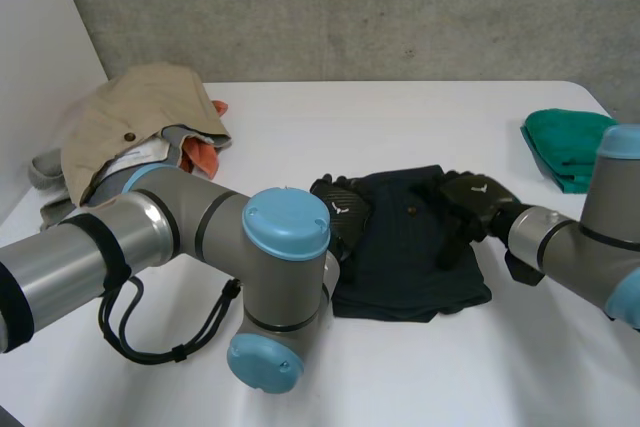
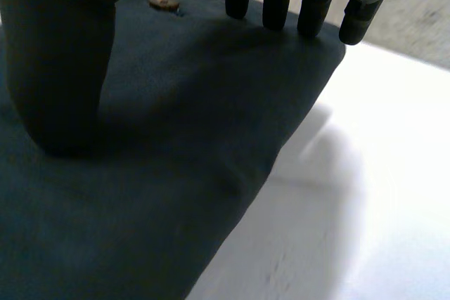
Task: Fold the laundry.
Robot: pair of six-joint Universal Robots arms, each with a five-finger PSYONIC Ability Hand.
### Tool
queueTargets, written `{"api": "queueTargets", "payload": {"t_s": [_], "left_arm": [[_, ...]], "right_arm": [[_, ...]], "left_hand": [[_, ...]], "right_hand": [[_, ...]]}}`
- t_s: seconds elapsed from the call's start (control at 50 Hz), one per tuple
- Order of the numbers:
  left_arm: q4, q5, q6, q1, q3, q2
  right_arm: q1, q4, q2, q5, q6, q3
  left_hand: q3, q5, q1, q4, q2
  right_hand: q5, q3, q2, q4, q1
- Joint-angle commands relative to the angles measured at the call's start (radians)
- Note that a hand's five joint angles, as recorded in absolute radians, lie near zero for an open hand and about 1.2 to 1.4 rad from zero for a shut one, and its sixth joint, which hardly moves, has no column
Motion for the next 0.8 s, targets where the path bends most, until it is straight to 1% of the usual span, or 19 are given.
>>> {"api": "queueTargets", "payload": {"t_s": [0.02, 0.08, 0.18, 0.26, 0.28, 0.34, 0.36, 0.42, 0.44, 0.5, 0.52, 0.58, 0.6, 0.64, 0.66, 0.74, 0.8], "left_arm": [[-0.017, 0.047, 0.000, -0.003, -0.002, 0.018], [-0.017, 0.069, 0.000, 0.002, -0.002, 0.050], [-0.016, 0.080, -0.001, 0.022, -0.002, 0.124], [-0.010, 0.096, -0.010, 0.056, -0.003, 0.219], [-0.010, 0.109, -0.010, 0.062, -0.003, 0.239], [-0.010, 0.184, -0.020, 0.082, -0.005, 0.305], [-0.011, 0.236, -0.035, 0.088, -0.006, 0.329], [-0.017, 0.329, -0.073, 0.097, -0.014, 0.357], [-0.019, 0.399, -0.105, 0.106, -0.026, 0.374], [-0.022, 0.507, -0.154, 0.128, -0.048, 0.399], [-0.028, 0.570, -0.190, 0.143, -0.061, 0.409], [-0.040, 0.644, -0.234, 0.158, -0.068, 0.417], [-0.045, 0.673, -0.256, 0.161, -0.068, 0.417], [-0.043, 0.685, -0.270, 0.165, -0.068, 0.417], [-0.043, 0.684, -0.273, 0.165, -0.068, 0.417], [-0.040, 0.681, -0.273, 0.158, -0.068, 0.411], [-0.040, 0.682, -0.273, 0.157, -0.069, 0.408]], "right_arm": [[0.013, 0.061, 0.012, 0.095, -0.166, -0.035], [0.014, 0.061, -0.017, 0.132, -0.207, -0.035], [0.013, 0.042, -0.081, 0.145, -0.218, 0.000], [0.013, -0.053, -0.212, 0.140, -0.223, 0.102], [0.011, -0.116, -0.279, 0.135, -0.226, 0.167], [0.016, -0.214, -0.364, 0.132, -0.233, 0.281], [0.020, -0.279, -0.405, 0.131, -0.244, 0.359], [0.039, -0.350, -0.440, 0.129, -0.260, 0.471], [0.061, -0.379, -0.448, 0.129, -0.273, 0.531], [0.098, -0.402, -0.444, 0.129, -0.295, 0.605], [0.114, -0.414, -0.439, 0.134, -0.310, 0.646], [0.121, -0.457, -0.431, 0.134, -0.319, 0.688], [0.123, -0.501, -0.419, 0.135, -0.324, 0.706], [0.123, -0.552, -0.401, 0.140, -0.326, 0.717], [0.120, -0.602, -0.375, 0.141, -0.326, 0.722], [0.118, -0.701, -0.300, 0.142, -0.329, 0.719], [0.117, -0.735, -0.261, 0.141, -0.333, 0.705]], "left_hand": [[0.018, 0.007, 0.035, 0.027, 0.024], [0.018, 0.007, 0.035, 0.027, 0.024], [0.015, 0.004, 0.032, 0.024, 0.021], [0.015, 0.004, 0.032, 0.024, 0.021], [0.015, 0.004, 0.032, 0.024, 0.021], [0.018, 0.007, 0.035, 0.027, 0.024], [0.018, 0.007, 0.035, 0.027, 0.024], [0.018, 0.007, 0.035, 0.027, 0.024], [0.018, 0.007, 0.035, 0.027, 0.024], [0.021, 0.010, 0.038, 0.030, 0.027], [0.024, 0.013, 0.041, 0.032, 0.029], [0.024, 0.013, 0.041, 0.032, 0.029], [0.024, 0.013, 0.041, 0.032, 0.029], [0.024, 0.013, 0.041, 0.032, 0.029], [0.024, 0.013, 0.041, 0.032, 0.029], [0.024, 0.013, 0.041, 0.032, 0.029], [0.024, 0.013, 0.041, 0.032, 0.029]], "right_hand": [[-0.048, -0.032, -0.030, -0.032, -0.038], [-0.048, -0.032, -0.030, -0.032, -0.038], [-0.048, -0.032, -0.030, -0.032, -0.038], [-0.048, -0.032, -0.030, -0.032, -0.038], [-0.048, -0.032, -0.030, -0.032, -0.038], [-0.048, -0.032, -0.030, -0.032, -0.038], [-0.048, -0.032, -0.030, -0.032, -0.038], [-0.048, -0.032, -0.030, -0.032, -0.038], [-0.048, -0.032, -0.030, -0.032, -0.038], [-0.048, -0.032, -0.030, -0.032, -0.038], [-0.048, -0.032, -0.030, -0.032, -0.038], [-0.048, -0.032, -0.030, -0.032, -0.038], [-0.048, -0.032, -0.030, -0.032, -0.038], [-0.048, -0.032, -0.030, -0.032, -0.038], [-0.048, -0.032, -0.030, -0.032, -0.038], [-0.048, -0.032, -0.030, -0.032, -0.038], [-0.048, -0.032, -0.030, -0.032, -0.038]]}}
